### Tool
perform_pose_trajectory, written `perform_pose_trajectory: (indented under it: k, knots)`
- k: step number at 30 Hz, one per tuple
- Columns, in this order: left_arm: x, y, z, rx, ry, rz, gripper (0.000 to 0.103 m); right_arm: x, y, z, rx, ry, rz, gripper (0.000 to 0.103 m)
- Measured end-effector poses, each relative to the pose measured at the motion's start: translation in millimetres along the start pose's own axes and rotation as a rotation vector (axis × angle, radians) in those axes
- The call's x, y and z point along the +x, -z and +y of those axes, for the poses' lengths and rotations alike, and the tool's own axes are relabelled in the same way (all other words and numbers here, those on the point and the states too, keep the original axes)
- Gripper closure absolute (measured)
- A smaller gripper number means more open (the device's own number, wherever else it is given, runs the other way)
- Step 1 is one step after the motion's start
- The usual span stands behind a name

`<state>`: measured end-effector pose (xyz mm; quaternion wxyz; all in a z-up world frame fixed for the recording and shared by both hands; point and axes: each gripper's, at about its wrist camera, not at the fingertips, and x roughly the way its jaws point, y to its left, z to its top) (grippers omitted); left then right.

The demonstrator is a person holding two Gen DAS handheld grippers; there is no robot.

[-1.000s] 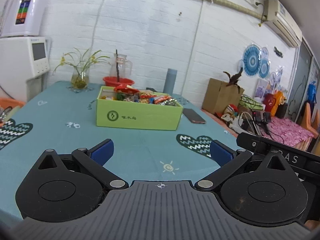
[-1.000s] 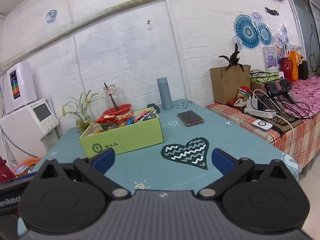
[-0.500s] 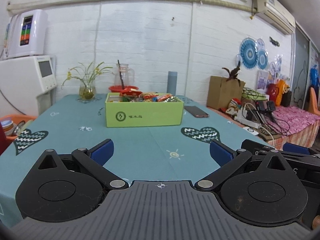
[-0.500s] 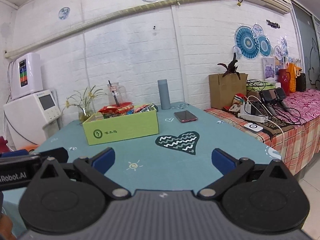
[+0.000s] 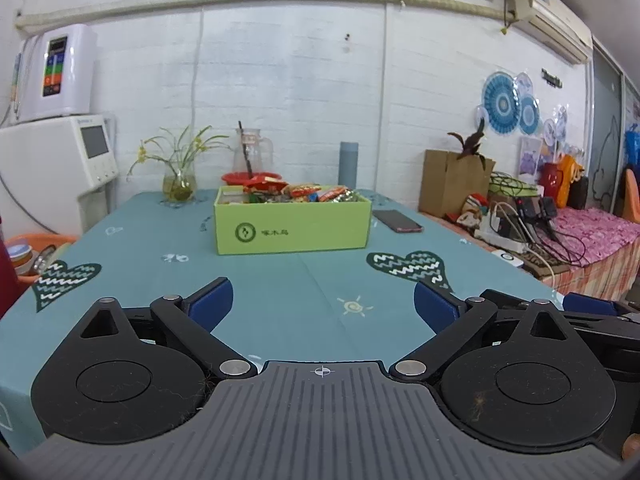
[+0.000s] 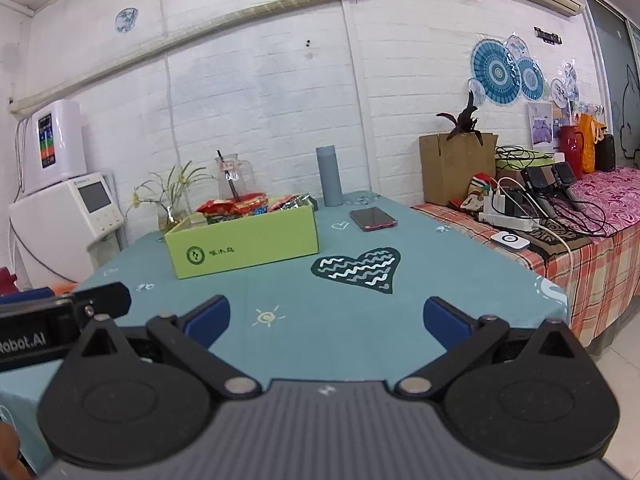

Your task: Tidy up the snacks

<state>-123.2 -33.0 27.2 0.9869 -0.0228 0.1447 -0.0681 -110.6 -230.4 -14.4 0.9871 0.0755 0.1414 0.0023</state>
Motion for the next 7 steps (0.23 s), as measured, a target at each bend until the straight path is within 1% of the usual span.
perform_pose_trajectory:
  k: [7]
  knots:
    - [1.2,1.5,-1.3,-0.002,-0.001,0.007,0.016,2.8,1.7,2.2,-0.011,-0.001,0.010,0.000]
